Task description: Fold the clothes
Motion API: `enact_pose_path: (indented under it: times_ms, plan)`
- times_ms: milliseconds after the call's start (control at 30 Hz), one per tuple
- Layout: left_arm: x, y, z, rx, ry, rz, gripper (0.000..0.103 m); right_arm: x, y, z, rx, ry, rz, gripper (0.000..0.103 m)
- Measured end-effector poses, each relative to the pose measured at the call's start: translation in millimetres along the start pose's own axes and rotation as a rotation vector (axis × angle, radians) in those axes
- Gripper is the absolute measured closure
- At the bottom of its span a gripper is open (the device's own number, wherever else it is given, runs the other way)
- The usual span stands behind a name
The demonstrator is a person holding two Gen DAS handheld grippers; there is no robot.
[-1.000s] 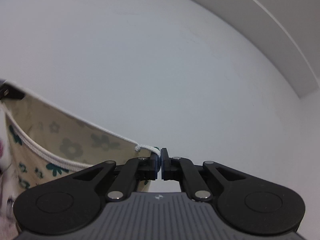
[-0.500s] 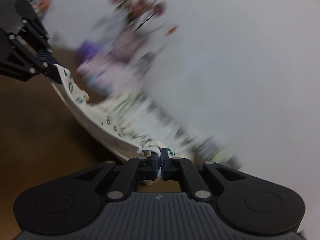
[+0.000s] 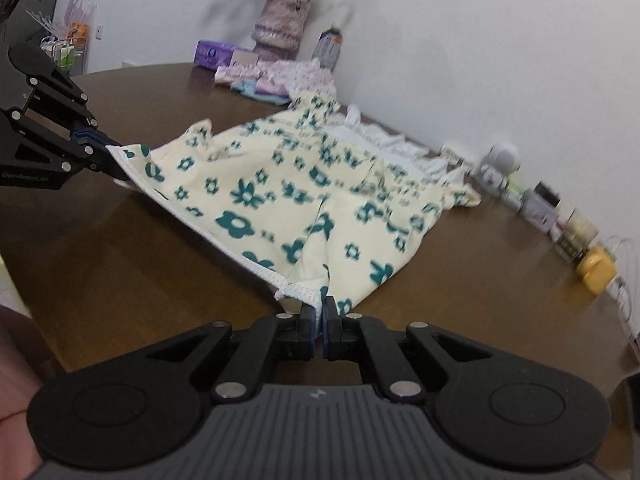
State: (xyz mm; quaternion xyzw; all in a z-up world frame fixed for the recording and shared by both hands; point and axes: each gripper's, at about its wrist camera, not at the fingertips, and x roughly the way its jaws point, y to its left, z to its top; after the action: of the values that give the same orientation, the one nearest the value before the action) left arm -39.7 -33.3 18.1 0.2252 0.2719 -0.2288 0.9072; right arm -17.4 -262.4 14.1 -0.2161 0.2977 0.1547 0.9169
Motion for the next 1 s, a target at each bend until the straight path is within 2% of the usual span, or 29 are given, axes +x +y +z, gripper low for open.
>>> enact_pose_path:
  times_ms: [67, 133, 267, 333, 367, 500, 600, 1000]
  plan:
    - [-7, 4, -2, -0.002, -0.003, -0.034, 0.072, -5, -5, -4, 0.04, 0.013, 0.039, 0.089]
    - [-17, 15, 0, -0.032, -0.026, -0.076, 0.06, -15, -17, -6, 0.108, 0.011, 0.091, 0.071]
    - [-26, 50, 17, -0.154, -0.072, -0.145, 0.052, -32, -53, 6, 0.297, -0.036, 0.191, 0.064]
    - [-18, 61, 33, -0.183, -0.056, -0.163, 0.048, -31, -64, 16, 0.352, -0.044, 0.217, 0.063]
    - [-11, 63, 42, -0.175, -0.035, -0.164, 0.047, -26, -66, 22, 0.359, -0.039, 0.218, 0.063]
    - [38, 67, 71, -0.083, 0.083, -0.108, 0.047, 19, -58, 44, 0.291, 0.087, 0.179, 0.061]
    - [75, 76, 91, -0.039, 0.159, -0.112, 0.048, 44, -54, 54, 0.27, 0.175, 0.18, 0.059]
    - [196, 167, 174, 0.202, 0.281, -0.086, 0.048, 70, -48, 60, 0.216, 0.37, 0.165, 0.053]
